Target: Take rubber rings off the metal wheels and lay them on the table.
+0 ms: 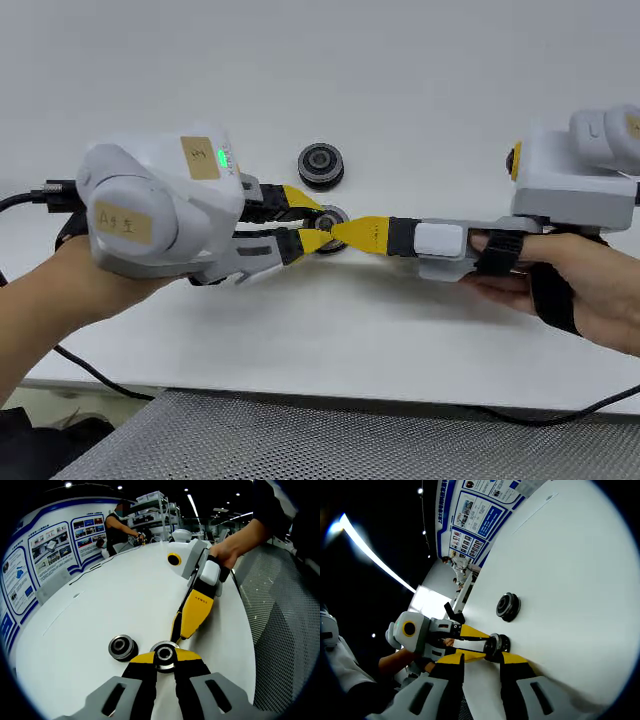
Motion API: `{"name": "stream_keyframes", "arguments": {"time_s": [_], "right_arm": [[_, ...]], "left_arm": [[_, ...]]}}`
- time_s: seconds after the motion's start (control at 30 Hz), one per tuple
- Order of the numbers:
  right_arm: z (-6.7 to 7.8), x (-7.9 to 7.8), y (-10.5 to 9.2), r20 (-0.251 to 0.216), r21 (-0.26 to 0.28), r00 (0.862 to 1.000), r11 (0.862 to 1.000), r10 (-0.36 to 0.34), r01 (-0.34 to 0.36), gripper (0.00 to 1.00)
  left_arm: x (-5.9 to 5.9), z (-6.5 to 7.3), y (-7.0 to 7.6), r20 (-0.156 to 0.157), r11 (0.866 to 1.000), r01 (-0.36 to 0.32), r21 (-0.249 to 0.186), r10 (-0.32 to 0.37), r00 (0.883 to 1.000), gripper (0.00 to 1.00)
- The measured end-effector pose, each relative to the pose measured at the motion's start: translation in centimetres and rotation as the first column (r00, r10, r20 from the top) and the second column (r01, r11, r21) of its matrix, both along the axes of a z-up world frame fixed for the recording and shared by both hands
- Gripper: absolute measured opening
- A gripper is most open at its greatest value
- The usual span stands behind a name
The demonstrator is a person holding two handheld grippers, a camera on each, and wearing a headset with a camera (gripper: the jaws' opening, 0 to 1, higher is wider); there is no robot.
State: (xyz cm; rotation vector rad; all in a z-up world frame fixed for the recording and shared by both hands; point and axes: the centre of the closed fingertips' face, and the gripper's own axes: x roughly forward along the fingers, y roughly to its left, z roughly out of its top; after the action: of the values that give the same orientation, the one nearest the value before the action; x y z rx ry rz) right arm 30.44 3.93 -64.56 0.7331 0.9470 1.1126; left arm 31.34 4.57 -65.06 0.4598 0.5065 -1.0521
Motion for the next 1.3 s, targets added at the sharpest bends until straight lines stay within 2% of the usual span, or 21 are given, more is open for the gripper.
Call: {"name": "stream_keyframes", "arguments": {"time_s": [0.2, 0.63, 1.3], "right_arm": [[-0.4, 0.2, -0.1, 0.001, -0.015, 1.000, 1.000, 0.000, 0.000, 0.22], [-1.3, 0.7, -0.4, -0.038, -0.031, 0.999, 0.999, -0.030, 0.029, 0.08], [-1.7, 0.8, -0.5, -0.106, -0.038, 0.993, 0.998, -0.059, 0.055, 0.03]], "left_arm": [[0.0, 0.0, 0.0, -0.001, 1.000, 0.001, 0.000, -0.001, 1.000, 0.13], [0.1, -0.1, 0.0, -0.002, 1.000, 0.001, 0.001, -0.001, 1.000, 0.13], [0.0, -0.2, 0.1, -0.004, 1.000, 0.000, 0.001, 0.000, 1.000, 0.13]]}}
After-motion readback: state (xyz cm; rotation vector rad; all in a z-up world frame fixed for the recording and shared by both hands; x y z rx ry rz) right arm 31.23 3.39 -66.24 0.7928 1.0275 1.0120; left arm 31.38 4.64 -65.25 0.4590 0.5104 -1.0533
